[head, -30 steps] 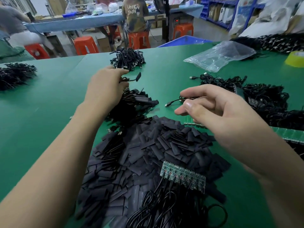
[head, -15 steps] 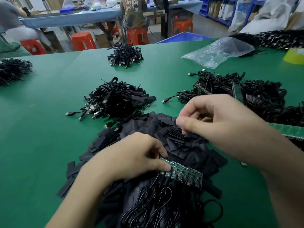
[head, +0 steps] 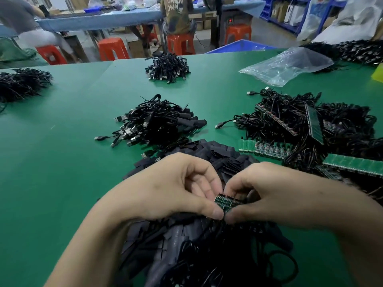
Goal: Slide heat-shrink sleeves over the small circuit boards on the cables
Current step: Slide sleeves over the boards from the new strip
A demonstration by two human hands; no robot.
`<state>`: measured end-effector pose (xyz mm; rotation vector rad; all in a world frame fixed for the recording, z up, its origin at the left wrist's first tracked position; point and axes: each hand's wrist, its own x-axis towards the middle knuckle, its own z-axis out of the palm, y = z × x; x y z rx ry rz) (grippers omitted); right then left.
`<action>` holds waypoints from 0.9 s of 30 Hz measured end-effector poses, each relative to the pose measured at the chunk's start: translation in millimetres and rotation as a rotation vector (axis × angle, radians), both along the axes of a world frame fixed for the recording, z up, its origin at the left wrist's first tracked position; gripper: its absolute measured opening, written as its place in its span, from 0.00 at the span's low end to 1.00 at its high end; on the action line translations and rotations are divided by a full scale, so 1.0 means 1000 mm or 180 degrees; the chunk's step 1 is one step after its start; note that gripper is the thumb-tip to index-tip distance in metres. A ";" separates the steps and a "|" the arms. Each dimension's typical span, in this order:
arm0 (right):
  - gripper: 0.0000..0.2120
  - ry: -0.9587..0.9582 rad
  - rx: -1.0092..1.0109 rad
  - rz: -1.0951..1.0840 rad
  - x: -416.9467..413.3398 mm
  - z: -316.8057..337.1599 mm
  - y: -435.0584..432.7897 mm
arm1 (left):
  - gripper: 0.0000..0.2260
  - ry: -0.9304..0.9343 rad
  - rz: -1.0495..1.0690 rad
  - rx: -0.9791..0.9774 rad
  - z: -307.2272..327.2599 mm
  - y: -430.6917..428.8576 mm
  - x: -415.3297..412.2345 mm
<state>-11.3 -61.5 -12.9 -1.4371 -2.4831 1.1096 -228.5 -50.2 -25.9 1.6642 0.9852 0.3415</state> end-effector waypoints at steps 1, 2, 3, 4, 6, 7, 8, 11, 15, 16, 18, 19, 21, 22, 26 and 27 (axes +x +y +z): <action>0.16 0.0079 0.0001 0.0078 -0.001 0.001 0.000 | 0.11 -0.0025 0.0016 -0.0002 0.002 -0.001 0.000; 0.17 0.0151 0.0038 0.0116 -0.001 0.002 0.000 | 0.10 -0.0031 0.0025 0.0009 0.004 -0.002 0.000; 0.17 0.0209 0.0103 0.0149 -0.001 0.004 0.000 | 0.09 -0.0032 0.0030 0.0024 0.006 -0.003 0.000; 0.16 0.0266 0.0165 0.0200 -0.001 0.006 -0.001 | 0.07 -0.0048 0.0025 0.0028 0.008 -0.004 -0.001; 0.15 0.0431 0.0219 0.0306 0.000 0.009 -0.003 | 0.05 -0.0165 -0.0022 -0.0003 0.013 -0.006 -0.003; 0.15 0.0543 0.0262 0.0363 0.001 0.011 -0.003 | 0.05 -0.0252 -0.0033 -0.0016 0.016 -0.007 -0.004; 0.16 0.0653 0.0347 0.0417 0.002 0.012 -0.004 | 0.05 -0.0352 -0.0026 -0.0030 0.018 -0.008 -0.005; 0.17 0.0807 0.0697 0.0589 0.006 0.015 -0.004 | 0.04 -0.0538 0.0010 -0.0044 0.022 -0.010 -0.006; 0.14 0.1026 0.0695 0.0663 0.006 0.016 -0.003 | 0.04 -0.0681 -0.0040 -0.0059 0.021 -0.009 -0.006; 0.12 0.1115 0.0625 0.0687 0.007 0.016 -0.003 | 0.05 -0.0749 -0.0070 -0.0084 0.020 -0.009 -0.006; 0.06 0.1313 0.0397 0.0713 0.008 0.017 -0.003 | 0.06 -0.0905 -0.0161 -0.0174 0.019 -0.009 -0.006; 0.04 0.1365 0.0242 0.0716 0.008 0.018 -0.003 | 0.06 -0.0983 -0.0202 -0.0221 0.020 -0.009 -0.006; 0.03 0.1218 -0.0161 0.0703 0.008 0.017 -0.003 | 0.07 -0.1133 -0.0239 -0.0262 0.020 -0.009 -0.009; 0.04 0.1028 -0.0347 0.0739 0.007 0.015 -0.003 | 0.07 -0.1221 -0.0225 -0.0240 0.021 -0.009 -0.011; 0.13 0.0574 -0.0559 0.0762 0.002 0.008 -0.005 | 0.05 -0.1659 0.0290 0.0006 0.025 -0.010 -0.010; 0.18 0.0622 -0.0404 0.0647 0.000 0.008 -0.006 | 0.05 -0.1753 0.0442 0.0092 0.026 -0.010 -0.008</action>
